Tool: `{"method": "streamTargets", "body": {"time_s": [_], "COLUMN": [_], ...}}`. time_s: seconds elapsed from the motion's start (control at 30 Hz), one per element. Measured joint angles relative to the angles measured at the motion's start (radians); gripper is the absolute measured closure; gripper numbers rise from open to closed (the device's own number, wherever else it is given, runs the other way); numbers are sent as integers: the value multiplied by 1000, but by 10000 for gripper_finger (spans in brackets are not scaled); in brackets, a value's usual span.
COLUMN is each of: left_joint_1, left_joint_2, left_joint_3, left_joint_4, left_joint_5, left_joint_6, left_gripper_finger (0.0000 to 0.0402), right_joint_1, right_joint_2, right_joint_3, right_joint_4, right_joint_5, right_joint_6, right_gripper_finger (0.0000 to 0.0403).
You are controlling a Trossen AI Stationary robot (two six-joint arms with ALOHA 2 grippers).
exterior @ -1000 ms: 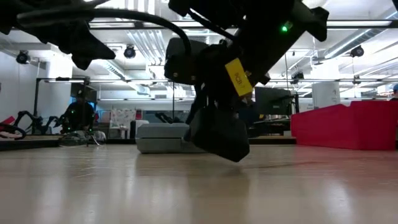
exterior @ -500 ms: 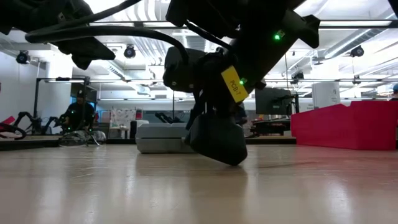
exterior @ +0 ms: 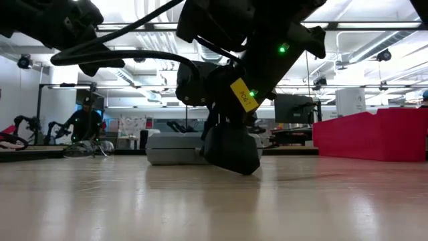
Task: Prefit tool cases
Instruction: Open the gray pre-fit tool case
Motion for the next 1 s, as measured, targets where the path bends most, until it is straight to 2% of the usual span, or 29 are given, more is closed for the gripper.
{"method": "streamTargets", "body": {"time_s": [0.5,0.67,1.0], "left_joint_1": [0,0,0], "left_joint_2": [-4,-4,-4], "left_joint_3": [0,0,0], "left_joint_4": [0,-3,-11], "left_joint_5": [0,1,2], "left_joint_6": [0,0,27], "left_gripper_finger": [363,363,363], "right_joint_1": [-6,5,15], "right_joint_2": [0,-3,-4], "right_joint_3": [-1,1,-4], "right_joint_4": [-1,-1,13], "right_joint_5": [-8,-55,-65], "right_joint_6": [4,7,-5], "right_gripper_finger": [322,335,331]}}
